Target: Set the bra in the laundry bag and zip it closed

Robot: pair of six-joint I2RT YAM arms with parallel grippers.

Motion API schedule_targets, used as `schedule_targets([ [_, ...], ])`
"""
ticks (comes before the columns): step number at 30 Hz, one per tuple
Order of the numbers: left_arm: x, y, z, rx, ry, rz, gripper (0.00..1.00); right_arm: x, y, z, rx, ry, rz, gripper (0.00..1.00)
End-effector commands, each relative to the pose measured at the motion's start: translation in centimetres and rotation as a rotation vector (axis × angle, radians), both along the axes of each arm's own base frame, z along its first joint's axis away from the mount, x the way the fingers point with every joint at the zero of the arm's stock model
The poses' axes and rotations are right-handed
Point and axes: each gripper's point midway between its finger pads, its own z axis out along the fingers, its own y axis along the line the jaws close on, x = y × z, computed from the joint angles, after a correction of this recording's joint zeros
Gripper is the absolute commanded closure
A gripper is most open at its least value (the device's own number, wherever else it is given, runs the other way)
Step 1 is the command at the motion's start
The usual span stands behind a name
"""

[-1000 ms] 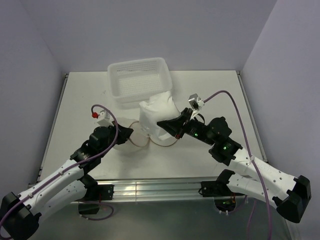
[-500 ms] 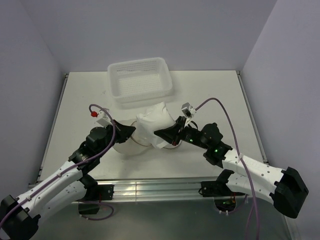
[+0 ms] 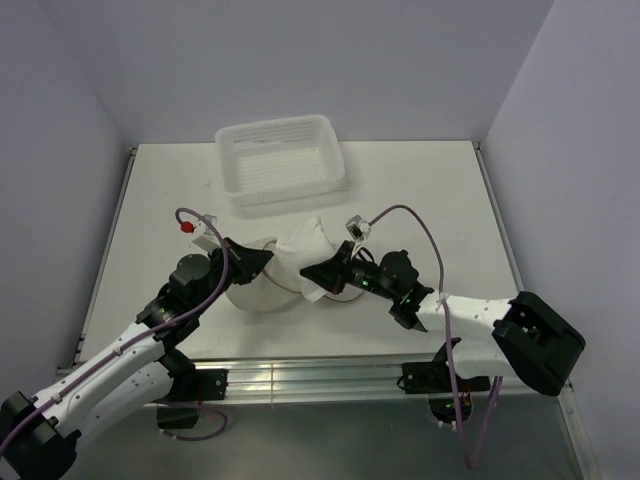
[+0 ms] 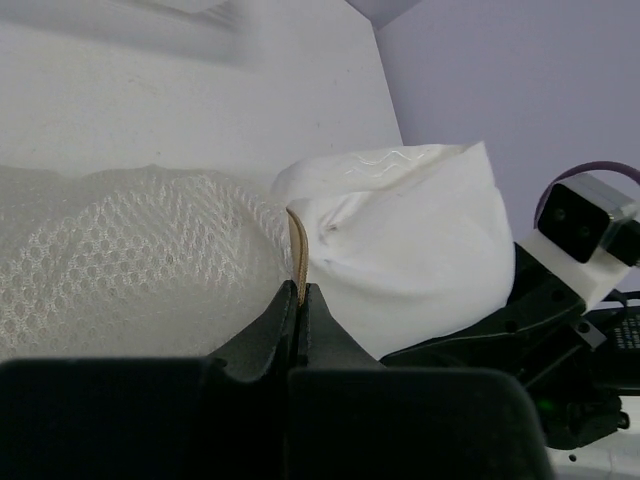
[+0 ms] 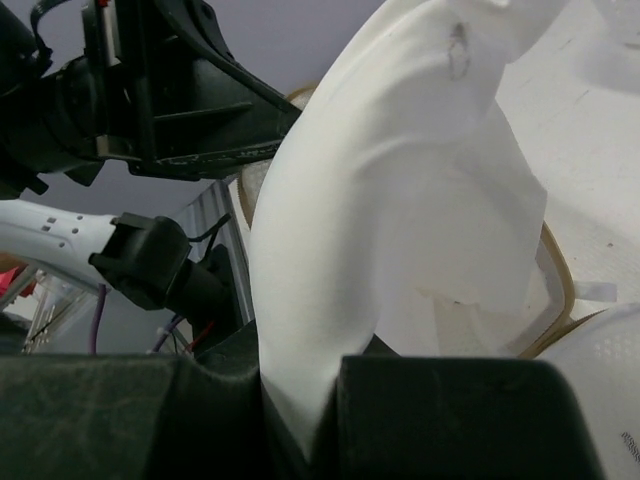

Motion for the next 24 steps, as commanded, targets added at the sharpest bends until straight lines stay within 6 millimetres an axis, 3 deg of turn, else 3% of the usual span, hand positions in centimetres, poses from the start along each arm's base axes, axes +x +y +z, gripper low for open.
schedule_targets([
  [1,0.0,-0.3,2.6,-0.072,-0.073,-0.010,1.00,0.2,1.0,1.7,0.082,-0.040,0.028,1.00],
  [7,0.1,-1.7,3.3,-0.091,-0.097,-0.070,1.00,-0.6,4.2,0.2,0.040,0.013,0.144,1.00],
  [11,-0.5,-3.0,3.8,-0.123,-0.110,-0.141,1.00,-0.1,5.0,-0.3,0.034,0.029,0.144,1.00],
  [15,-1.6,-4.9,3.8,-0.153,-0.109,-0.240,0.98,0.2,5.7,1.2,0.111,0.030,0.151,1.00],
  [18,-2.2,-6.2,3.8,-0.153,-0.129,-0.278,0.94,-0.4,4.4,1.6,0.151,0.027,0.127,1.00],
  [19,-2.5,-6.9,4.5,-0.173,-0.154,-0.304,0.93,-0.8,3.5,3.1,0.175,-0.002,0.109,1.00],
  [20,-2.7,-7.4,4.8,-0.180,-0.159,-0.321,0.93,-0.7,2.7,2.4,0.142,0.001,0.078,1.00],
  [22,-3.1,-9.4,5.8,-0.198,-0.186,-0.379,0.96,-1.4,0.2,4.4,0.157,-0.053,0.016,1.00],
  [23,-3.3,-10.2,6.2,-0.202,-0.199,-0.402,0.96,-1.4,-0.7,1.8,0.031,-0.019,-0.019,1.00],
  [24,-3.5,-11.8,6.7,-0.205,-0.202,-0.440,0.97,-1.8,-2.1,4.7,0.050,-0.082,-0.054,1.00],
])
